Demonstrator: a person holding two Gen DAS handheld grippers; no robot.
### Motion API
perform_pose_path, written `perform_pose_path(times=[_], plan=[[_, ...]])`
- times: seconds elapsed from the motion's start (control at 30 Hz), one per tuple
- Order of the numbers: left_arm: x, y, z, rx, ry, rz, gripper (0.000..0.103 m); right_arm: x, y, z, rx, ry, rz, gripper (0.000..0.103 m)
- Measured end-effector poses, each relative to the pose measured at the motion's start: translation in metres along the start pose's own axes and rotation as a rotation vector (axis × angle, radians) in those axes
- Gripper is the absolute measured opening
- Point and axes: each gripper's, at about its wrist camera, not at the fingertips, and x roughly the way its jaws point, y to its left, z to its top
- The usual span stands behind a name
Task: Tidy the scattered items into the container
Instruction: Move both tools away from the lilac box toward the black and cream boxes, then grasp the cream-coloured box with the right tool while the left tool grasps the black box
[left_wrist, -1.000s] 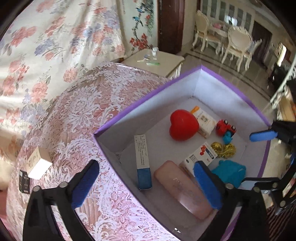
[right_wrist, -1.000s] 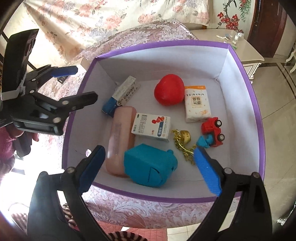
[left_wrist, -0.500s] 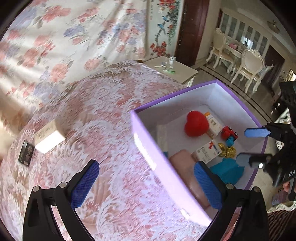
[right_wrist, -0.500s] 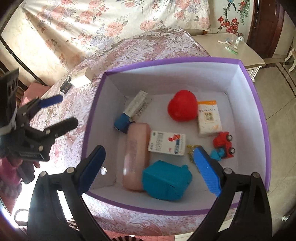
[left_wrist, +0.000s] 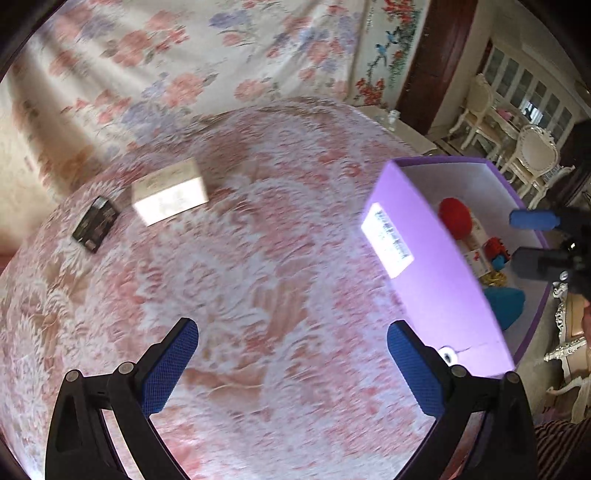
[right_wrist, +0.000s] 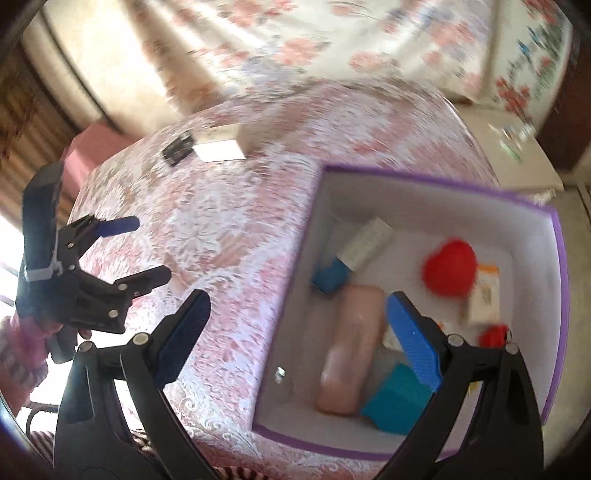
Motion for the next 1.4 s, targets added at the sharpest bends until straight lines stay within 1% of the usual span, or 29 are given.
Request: perform_pose_path(times=[0.13, 0.23, 0.43, 0.53, 0.7, 0.77, 0.83, 0.97, 1.07, 1.2, 1.4], plan=[[-0.007, 0.031, -0.005, -0.021, -0.003, 0.021, 0.103, 0.011, 0.036, 0.021, -0.108, 0.007, 0.022, 0.097], [-0.012, 0.057, -0.006, -0.043, -0.011, 0.040, 0.103, 0.026, 0.061, 0.034, -0.203, 0.040, 0.027, 0.097], [-0.014, 0.100, -0.010, -0.047, -0.005, 0.086, 0.103, 0.057, 0.099, 0.061, -0.370, 0.082, 0.013, 0.097], [-0.011, 0.119, -0.010, -0.037, 0.007, 0.110, 0.103, 0.074, 0.109, 0.074, -0.405, 0.103, 0.012, 0.097], [-0.003, 0.146, -0.008, -0.022, 0.023, 0.132, 0.103, 0.102, 0.125, 0.093, -0.459, 0.141, 0.007, 0.097], [0.003, 0.155, -0.004, -0.007, 0.031, 0.143, 0.103, 0.116, 0.131, 0.100, -0.504, 0.165, 0.002, 0.097], [0.012, 0.165, 0.001, 0.005, 0.046, 0.146, 0.103, 0.128, 0.136, 0.107, -0.548, 0.178, -0.003, 0.097], [0.030, 0.187, 0.013, 0.009, 0.066, 0.128, 0.103, 0.151, 0.140, 0.122, -0.614, 0.203, -0.019, 0.097], [0.042, 0.201, 0.023, 0.013, 0.075, 0.112, 0.103, 0.169, 0.143, 0.136, -0.662, 0.210, -0.022, 0.097], [0.056, 0.216, 0.038, 0.038, 0.083, 0.128, 0.103, 0.189, 0.145, 0.154, -0.719, 0.208, -0.031, 0.097], [0.083, 0.242, 0.058, 0.006, 0.087, 0.119, 0.103, 0.217, 0.150, 0.185, -0.810, 0.192, -0.008, 0.097]])
